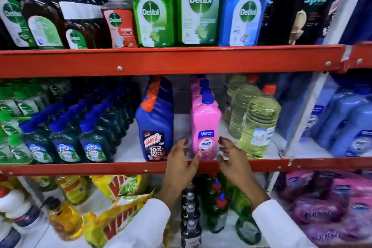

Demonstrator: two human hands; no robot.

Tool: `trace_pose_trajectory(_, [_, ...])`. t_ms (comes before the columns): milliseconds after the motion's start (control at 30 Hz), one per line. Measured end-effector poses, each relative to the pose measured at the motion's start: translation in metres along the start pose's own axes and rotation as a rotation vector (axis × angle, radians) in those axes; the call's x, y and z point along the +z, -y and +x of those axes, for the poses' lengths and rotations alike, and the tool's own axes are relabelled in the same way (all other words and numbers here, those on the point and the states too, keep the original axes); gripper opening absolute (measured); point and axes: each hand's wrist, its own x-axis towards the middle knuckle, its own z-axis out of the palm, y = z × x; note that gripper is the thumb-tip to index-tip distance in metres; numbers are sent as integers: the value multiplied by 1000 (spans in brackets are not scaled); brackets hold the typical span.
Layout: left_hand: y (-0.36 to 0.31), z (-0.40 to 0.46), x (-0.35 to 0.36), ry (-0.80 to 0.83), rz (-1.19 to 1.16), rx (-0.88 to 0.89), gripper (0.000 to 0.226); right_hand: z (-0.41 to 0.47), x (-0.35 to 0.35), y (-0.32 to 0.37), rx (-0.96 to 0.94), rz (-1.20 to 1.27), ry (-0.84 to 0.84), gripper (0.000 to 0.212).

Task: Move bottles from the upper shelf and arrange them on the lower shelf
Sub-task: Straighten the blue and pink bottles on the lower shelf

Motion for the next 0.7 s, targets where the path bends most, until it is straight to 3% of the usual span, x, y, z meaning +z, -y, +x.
trace_pose_trajectory(200, [-2,15,5,76,112,-31,37,6,-1,-2,-53,33,72,42])
trace_pose_trajectory(600, [0,14,11,101,102,-73,39,8,-1,-7,-18,33,58,38])
trace_pose_trajectory(700, [-2,7,13,24,26,-101,46,3,-5,-6,-41,116,46,40])
